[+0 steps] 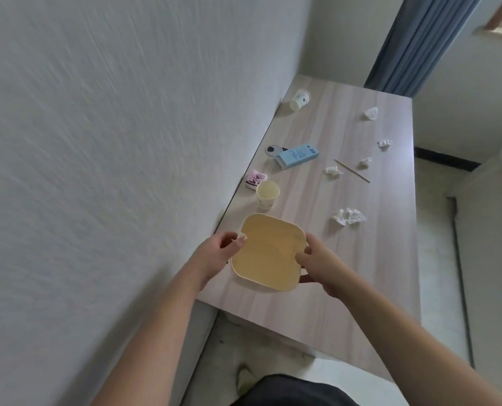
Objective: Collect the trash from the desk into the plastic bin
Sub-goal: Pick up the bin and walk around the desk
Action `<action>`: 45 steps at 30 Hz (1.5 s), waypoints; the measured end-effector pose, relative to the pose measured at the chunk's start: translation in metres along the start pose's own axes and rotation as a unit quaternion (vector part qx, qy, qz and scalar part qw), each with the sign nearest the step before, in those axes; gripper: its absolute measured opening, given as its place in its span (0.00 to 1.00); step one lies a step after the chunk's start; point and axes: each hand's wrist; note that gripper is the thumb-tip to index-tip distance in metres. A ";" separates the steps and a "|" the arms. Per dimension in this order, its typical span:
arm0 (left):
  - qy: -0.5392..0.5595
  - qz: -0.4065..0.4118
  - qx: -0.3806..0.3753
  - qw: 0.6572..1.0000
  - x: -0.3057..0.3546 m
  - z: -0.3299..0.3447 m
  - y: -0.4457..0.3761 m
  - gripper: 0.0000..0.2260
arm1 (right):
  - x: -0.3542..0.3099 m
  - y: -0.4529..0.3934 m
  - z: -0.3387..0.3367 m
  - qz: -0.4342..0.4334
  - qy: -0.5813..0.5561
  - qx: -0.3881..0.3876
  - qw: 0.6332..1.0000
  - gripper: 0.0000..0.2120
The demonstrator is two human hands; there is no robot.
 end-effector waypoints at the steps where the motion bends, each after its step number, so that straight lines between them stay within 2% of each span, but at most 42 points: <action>1: -0.006 -0.002 -0.016 1.000 0.002 0.004 -0.001 0.26 | 0.003 0.005 -0.005 0.002 0.003 0.002 1.000 0.22; 5: 0.003 -0.001 -0.082 0.997 0.013 0.027 -0.003 0.23 | 0.016 0.023 -0.026 0.003 0.001 0.036 0.999 0.22; 13: -0.042 -0.002 -0.133 0.990 0.043 0.100 0.006 0.15 | 0.055 0.073 -0.081 0.002 -0.034 0.086 0.996 0.22; 19: -0.126 0.025 -0.182 0.975 0.068 0.175 0.033 0.17 | 0.097 0.128 -0.137 -0.005 -0.057 0.133 0.989 0.19; 25: -0.082 0.029 -0.182 0.980 0.088 0.268 0.083 0.17 | 0.148 0.206 -0.199 -0.024 -0.119 0.144 0.982 0.15; 32: 0.009 0.013 -0.220 0.975 0.099 0.353 0.129 0.26 | 0.205 0.273 -0.258 -0.052 -0.303 0.200 0.930 0.14; 35: 0.027 0.002 -0.224 0.974 0.103 0.376 0.138 0.19 | 0.224 0.290 -0.279 -0.060 -0.357 0.219 0.906 0.16; 39: 0.043 -0.009 -0.190 0.981 0.112 0.401 0.142 0.16 | 0.242 0.305 -0.302 -0.064 -0.385 0.208 0.897 0.19; 45: 0.034 -0.015 -0.210 0.977 0.122 0.423 0.119 0.29 | 0.255 0.303 -0.329 -0.059 -0.454 0.224 0.861 0.23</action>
Point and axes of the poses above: each hand's wrist, its own y-axis away from the middle knuckle, its own z-axis out of the palm, x = y × z, and after that the axes turned 2 degrees about -z, right-handed
